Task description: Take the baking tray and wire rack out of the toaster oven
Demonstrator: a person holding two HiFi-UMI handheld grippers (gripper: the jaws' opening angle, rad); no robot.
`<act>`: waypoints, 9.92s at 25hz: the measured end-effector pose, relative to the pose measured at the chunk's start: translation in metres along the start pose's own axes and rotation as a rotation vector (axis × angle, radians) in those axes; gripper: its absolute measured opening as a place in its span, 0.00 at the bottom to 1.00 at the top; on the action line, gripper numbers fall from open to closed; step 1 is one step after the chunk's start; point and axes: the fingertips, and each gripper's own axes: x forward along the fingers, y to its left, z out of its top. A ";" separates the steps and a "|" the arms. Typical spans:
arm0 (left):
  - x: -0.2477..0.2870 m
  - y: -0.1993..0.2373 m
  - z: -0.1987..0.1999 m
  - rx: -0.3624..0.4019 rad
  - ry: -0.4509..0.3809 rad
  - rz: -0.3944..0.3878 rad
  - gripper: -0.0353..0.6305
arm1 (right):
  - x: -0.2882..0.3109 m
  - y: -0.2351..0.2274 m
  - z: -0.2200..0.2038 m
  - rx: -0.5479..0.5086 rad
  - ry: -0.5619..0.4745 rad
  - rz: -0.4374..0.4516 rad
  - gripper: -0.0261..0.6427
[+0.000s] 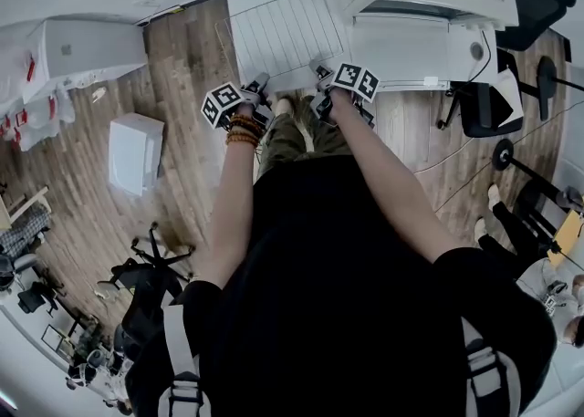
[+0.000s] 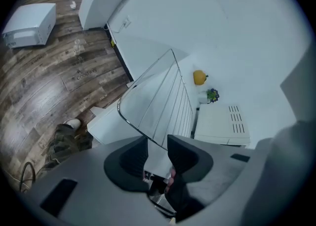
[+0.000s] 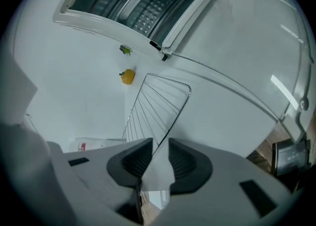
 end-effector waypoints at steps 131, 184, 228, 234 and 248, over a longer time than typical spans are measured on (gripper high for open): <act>0.217 -0.326 -0.121 0.274 -0.391 -0.275 0.24 | -0.196 -0.018 0.374 0.081 -0.495 0.335 0.29; 0.191 -0.283 -0.154 -0.068 -0.469 -0.400 0.16 | -0.225 -0.064 0.321 0.197 -0.333 0.360 0.15; 0.165 -0.250 -0.196 -0.060 -0.336 -0.429 0.16 | -0.258 -0.091 0.272 0.272 -0.425 0.361 0.14; 0.162 -0.244 -0.200 -0.049 -0.316 -0.427 0.16 | -0.262 -0.094 0.265 0.291 -0.449 0.363 0.14; 0.150 -0.235 -0.212 -0.042 -0.290 -0.440 0.16 | -0.274 -0.099 0.246 0.312 -0.490 0.370 0.14</act>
